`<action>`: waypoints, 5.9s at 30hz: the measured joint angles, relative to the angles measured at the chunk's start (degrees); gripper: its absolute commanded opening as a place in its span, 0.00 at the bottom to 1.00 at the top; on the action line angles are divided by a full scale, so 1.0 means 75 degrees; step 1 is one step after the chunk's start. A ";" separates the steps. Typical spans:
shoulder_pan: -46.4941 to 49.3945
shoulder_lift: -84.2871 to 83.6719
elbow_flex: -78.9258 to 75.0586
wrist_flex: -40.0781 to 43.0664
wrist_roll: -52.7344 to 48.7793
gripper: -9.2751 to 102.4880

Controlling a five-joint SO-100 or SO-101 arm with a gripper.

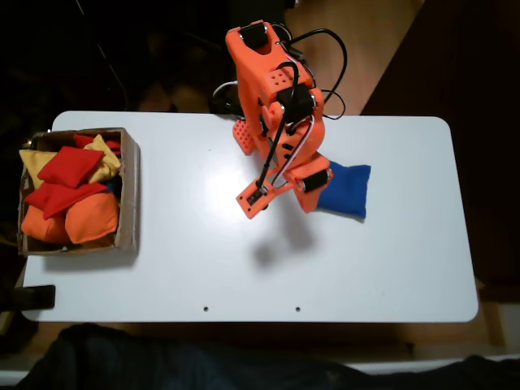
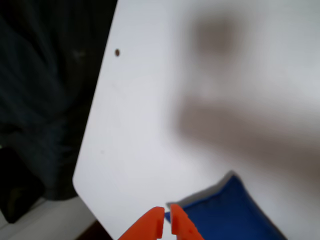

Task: Grasp a bag and put it in the box.

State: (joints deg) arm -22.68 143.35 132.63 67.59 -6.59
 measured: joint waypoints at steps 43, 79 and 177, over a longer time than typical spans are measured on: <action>-0.3809 -0.4559 -0.3996 0.2285 -0.3000 0.31; -0.4371 -0.6316 -0.2871 0.2766 -0.3785 0.56; -0.3820 -0.7043 -0.1605 0.0656 -0.3563 0.41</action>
State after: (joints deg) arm -51.33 90.53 120.59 72.51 -33.31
